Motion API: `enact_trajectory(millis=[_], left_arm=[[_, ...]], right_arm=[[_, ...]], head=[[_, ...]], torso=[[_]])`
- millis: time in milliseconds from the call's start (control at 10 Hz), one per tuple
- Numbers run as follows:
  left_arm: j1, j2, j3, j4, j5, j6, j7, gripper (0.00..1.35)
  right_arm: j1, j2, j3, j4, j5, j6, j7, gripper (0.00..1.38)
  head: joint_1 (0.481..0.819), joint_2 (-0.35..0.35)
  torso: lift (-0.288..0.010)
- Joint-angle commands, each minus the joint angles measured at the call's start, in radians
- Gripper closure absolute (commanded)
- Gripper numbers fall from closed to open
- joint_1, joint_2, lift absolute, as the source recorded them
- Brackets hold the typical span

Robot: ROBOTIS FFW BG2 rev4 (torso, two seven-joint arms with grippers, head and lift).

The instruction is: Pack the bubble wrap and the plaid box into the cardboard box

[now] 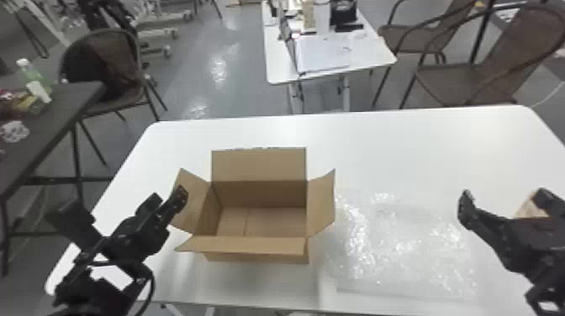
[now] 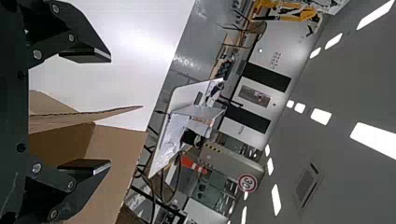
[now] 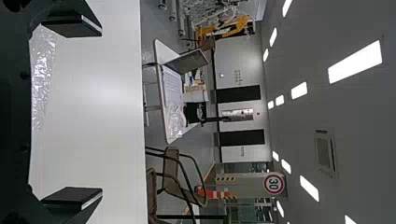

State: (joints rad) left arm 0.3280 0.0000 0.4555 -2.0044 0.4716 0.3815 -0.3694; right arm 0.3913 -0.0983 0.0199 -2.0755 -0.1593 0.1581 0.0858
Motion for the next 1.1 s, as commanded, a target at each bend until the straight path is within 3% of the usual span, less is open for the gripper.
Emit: enact_trajectory(millis=[0,100,200,800,1000], left_arm=[[-0.003,-0.003,0.0,0.004,0.002,0.004,-0.005,0.74],[-0.003,-0.003,0.0,0.006,0.002,0.002,-0.006,1.01],[-0.003,-0.003,0.0,0.006,0.002,0.002,-0.009,1.14],[-0.006,-0.003,0.0,0.01,0.004,0.0,-0.025,1.16],[-0.006,-0.003,0.0,0.012,0.004,-0.003,-0.028,1.16]], right_arm=[[0.0,-0.001,0.0,0.0,0.0,0.001,0.0,0.09],[0.0,-0.001,0.0,0.002,0.0,0.003,0.0,0.09],[0.0,-0.001,0.0,0.002,-0.002,0.006,0.0,0.09],[-0.003,-0.001,0.002,0.008,-0.008,0.006,0.009,0.09],[-0.019,-0.001,0.002,-0.023,-0.017,0.115,0.009,0.09]], head=[[0.695,0.193],[0.695,0.191],[0.695,0.19],[0.695,0.189],[0.695,0.191]], torso=[[-0.119],[-0.119],[-0.119],[-0.119],[-0.119]])
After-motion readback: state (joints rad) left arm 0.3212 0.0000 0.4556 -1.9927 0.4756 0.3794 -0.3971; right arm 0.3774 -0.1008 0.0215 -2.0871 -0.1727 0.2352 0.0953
